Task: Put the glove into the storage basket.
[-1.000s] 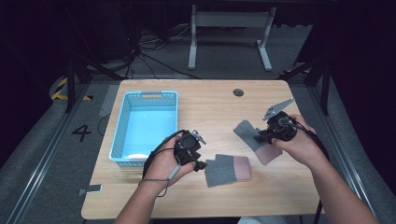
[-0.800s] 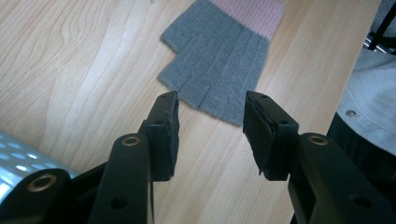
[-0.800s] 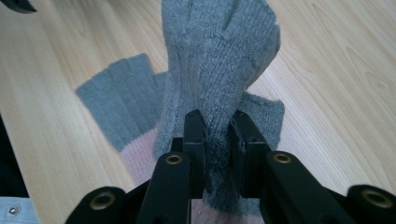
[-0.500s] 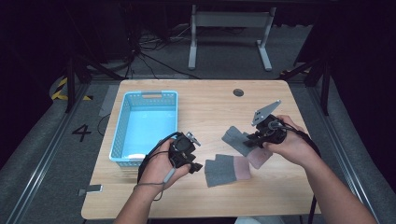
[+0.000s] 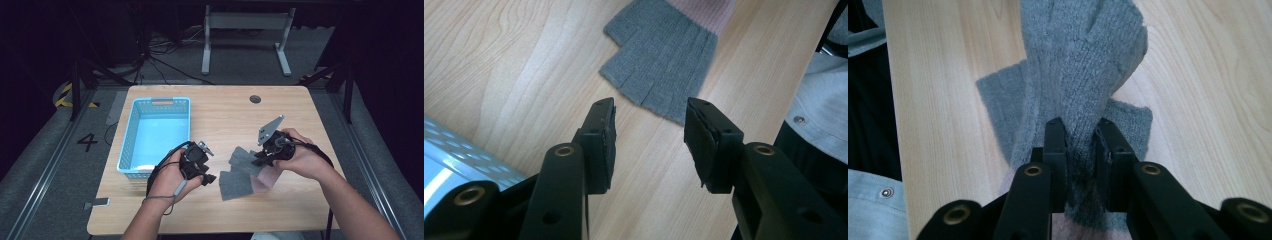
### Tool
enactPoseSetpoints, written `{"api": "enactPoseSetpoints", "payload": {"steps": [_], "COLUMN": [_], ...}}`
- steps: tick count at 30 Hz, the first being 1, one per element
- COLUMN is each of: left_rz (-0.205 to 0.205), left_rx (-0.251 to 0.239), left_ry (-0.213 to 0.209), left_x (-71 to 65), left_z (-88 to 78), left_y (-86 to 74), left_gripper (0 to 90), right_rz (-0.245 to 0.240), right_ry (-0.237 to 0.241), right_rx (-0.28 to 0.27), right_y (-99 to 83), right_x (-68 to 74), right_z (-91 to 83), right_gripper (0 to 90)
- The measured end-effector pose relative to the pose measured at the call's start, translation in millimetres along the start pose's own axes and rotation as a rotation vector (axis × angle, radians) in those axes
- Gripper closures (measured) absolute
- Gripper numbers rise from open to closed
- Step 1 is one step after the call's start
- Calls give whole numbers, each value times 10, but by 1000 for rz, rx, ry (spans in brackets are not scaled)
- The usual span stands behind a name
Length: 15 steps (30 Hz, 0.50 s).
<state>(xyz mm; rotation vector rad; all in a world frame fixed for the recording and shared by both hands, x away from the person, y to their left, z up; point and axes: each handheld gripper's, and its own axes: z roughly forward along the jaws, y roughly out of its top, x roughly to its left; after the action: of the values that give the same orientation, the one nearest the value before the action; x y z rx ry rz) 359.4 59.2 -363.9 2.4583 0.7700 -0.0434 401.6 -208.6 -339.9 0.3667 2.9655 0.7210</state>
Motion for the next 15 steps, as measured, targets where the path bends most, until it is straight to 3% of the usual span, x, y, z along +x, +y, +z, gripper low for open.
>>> {"api": "enactPoseSetpoints", "payload": {"steps": [15], "left_rz": [-3], "left_rx": [-4], "left_ry": [-3], "left_x": [8], "left_z": [-5], "left_y": [-4], "left_gripper": [565], "right_rz": [-121], "right_ry": [62], "right_rx": [67], "right_y": [93], "right_x": [23], "right_z": [286], "right_gripper": [779]}}
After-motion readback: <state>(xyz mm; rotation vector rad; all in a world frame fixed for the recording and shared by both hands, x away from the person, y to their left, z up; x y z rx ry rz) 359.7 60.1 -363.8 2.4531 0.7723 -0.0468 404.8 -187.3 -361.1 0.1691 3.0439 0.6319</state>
